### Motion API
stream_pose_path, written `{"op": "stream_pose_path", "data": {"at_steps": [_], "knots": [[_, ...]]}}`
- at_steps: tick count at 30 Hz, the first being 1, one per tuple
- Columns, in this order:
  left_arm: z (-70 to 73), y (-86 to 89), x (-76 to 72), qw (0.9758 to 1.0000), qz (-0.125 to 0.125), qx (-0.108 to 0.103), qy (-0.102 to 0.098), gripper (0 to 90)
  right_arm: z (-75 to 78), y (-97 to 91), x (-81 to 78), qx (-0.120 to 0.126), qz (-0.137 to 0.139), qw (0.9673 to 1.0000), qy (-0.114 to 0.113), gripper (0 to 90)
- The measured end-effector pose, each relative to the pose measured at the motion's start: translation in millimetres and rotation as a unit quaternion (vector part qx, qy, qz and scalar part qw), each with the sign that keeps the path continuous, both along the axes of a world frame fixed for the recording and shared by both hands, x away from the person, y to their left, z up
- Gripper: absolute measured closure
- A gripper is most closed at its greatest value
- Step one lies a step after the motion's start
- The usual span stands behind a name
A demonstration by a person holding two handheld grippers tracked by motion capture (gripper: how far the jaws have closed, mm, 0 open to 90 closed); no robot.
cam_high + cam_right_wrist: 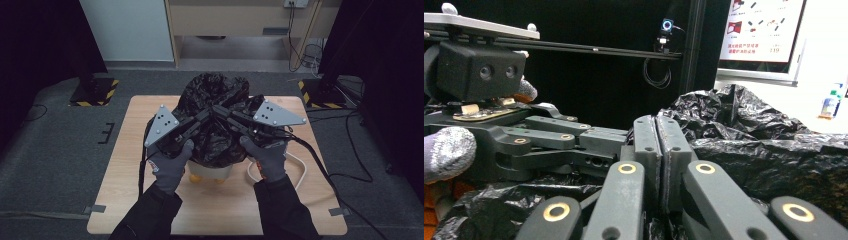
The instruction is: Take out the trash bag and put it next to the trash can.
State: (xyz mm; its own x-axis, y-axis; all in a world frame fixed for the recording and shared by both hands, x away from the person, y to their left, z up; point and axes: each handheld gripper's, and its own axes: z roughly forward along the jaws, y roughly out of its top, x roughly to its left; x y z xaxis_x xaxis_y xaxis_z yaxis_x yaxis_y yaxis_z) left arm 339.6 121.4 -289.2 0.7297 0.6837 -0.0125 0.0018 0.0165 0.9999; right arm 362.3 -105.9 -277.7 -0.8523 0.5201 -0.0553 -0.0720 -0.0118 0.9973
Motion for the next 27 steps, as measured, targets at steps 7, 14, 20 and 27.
{"op": "stream_pose_path", "data": {"at_steps": [7,14,20,27], "knots": [[-1.5,5.7,1.9,0.9987,-0.049,-0.009,0.008,72.4,0.2,-0.9,2.8,0.002,-0.006,1.0000,0.002,88.9],[-0.2,2.3,3.3,0.9986,-0.047,0.023,0.002,64.3,0.9,2.1,3.8,-0.001,-0.003,1.0000,0.002,88.6],[1.2,1.5,2.9,0.9979,-0.048,0.042,-0.007,64.9,3.3,0.1,4.6,-0.005,0.003,1.0000,0.006,87.6],[1.3,0.7,3.0,0.9973,-0.043,0.058,-0.013,69.3,4.7,0.7,4.4,-0.004,0.011,0.9999,0.009,86.7]]}}
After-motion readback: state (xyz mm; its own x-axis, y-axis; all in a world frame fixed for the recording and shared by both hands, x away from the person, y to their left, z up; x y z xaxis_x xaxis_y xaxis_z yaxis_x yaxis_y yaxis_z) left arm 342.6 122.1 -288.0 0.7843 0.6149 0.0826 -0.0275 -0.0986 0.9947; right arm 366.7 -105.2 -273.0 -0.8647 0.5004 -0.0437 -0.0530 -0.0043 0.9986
